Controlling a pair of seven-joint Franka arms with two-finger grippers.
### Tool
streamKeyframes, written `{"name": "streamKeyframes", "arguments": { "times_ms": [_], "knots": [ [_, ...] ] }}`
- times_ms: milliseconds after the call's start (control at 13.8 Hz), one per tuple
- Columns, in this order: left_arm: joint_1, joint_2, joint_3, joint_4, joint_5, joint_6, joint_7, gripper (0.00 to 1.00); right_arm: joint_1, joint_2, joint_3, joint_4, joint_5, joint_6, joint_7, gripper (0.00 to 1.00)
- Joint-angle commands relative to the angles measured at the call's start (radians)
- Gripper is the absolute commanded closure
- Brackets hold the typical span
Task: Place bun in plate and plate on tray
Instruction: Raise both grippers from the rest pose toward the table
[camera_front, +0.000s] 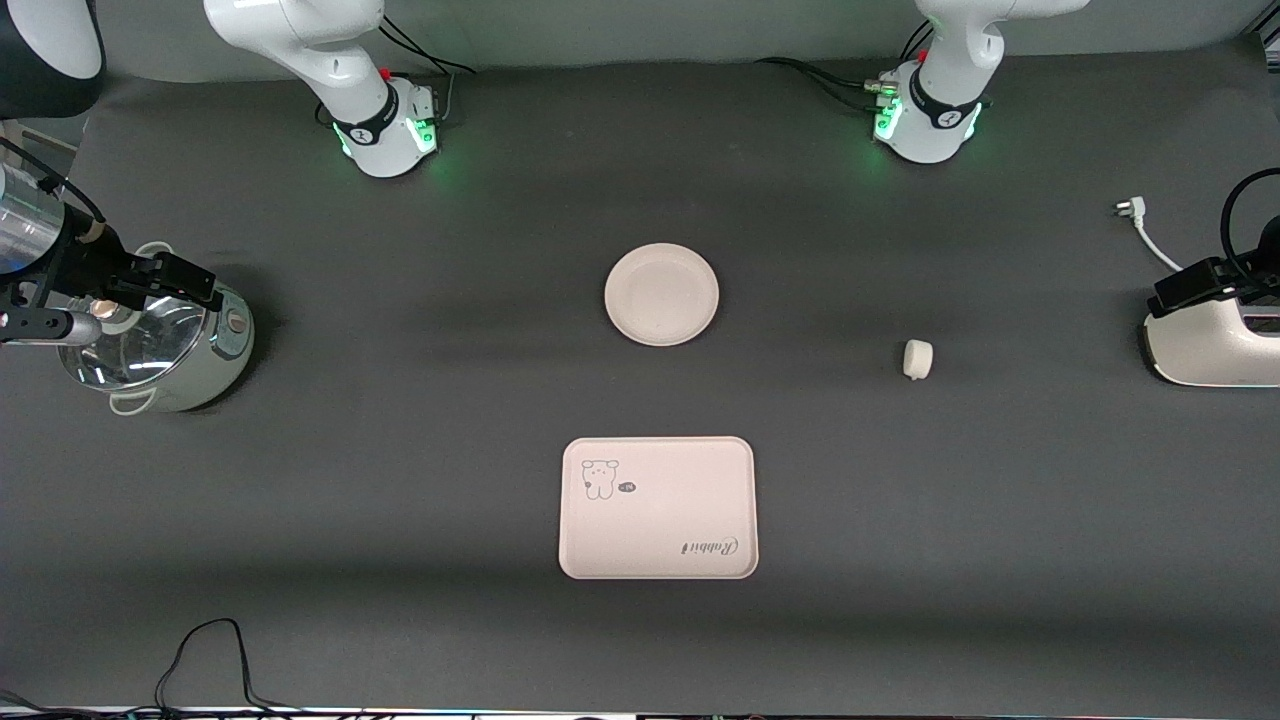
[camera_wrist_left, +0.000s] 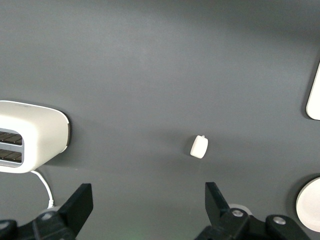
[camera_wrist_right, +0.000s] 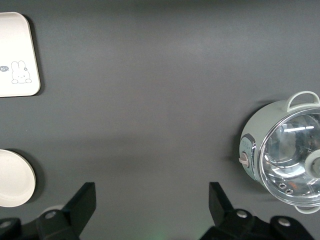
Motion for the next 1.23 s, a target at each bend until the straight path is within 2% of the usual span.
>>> {"name": "streamKeyframes", "arguments": {
  "times_ms": [0, 435, 653, 798, 870, 1088, 1161],
  "knots": [
    [0.000, 0.009, 0.001, 0.028, -0.011, -0.025, 0.025, 0.00, 0.001, 0.000, -0.005, -0.004, 0.016, 0.011, -0.022, 0.00],
    [-0.013, 0.014, -0.008, 0.030, -0.008, -0.024, 0.022, 0.00, 0.002, -0.007, -0.005, -0.042, 0.018, 0.035, -0.022, 0.00],
    [-0.012, 0.014, -0.047, 0.036, -0.006, -0.027, 0.015, 0.00, 0.005, -0.014, -0.005, -0.096, 0.080, 0.069, -0.022, 0.00],
    [-0.010, 0.017, -0.097, 0.036, -0.006, -0.054, -0.024, 0.00, 0.007, -0.017, -0.005, -0.124, 0.082, 0.095, -0.021, 0.00],
    [-0.012, 0.020, -0.119, 0.036, -0.006, -0.056, -0.075, 0.00, 0.007, -0.017, -0.004, -0.137, 0.102, 0.109, -0.021, 0.00],
    [-0.012, 0.032, -0.183, 0.037, -0.009, -0.045, -0.159, 0.00, 0.011, -0.017, -0.002, -0.226, 0.278, 0.175, -0.042, 0.00],
    [-0.012, 0.034, -0.192, 0.037, -0.017, -0.042, -0.160, 0.00, 0.036, -0.016, -0.002, -0.237, 0.294, 0.191, -0.048, 0.00]
  ]
}}
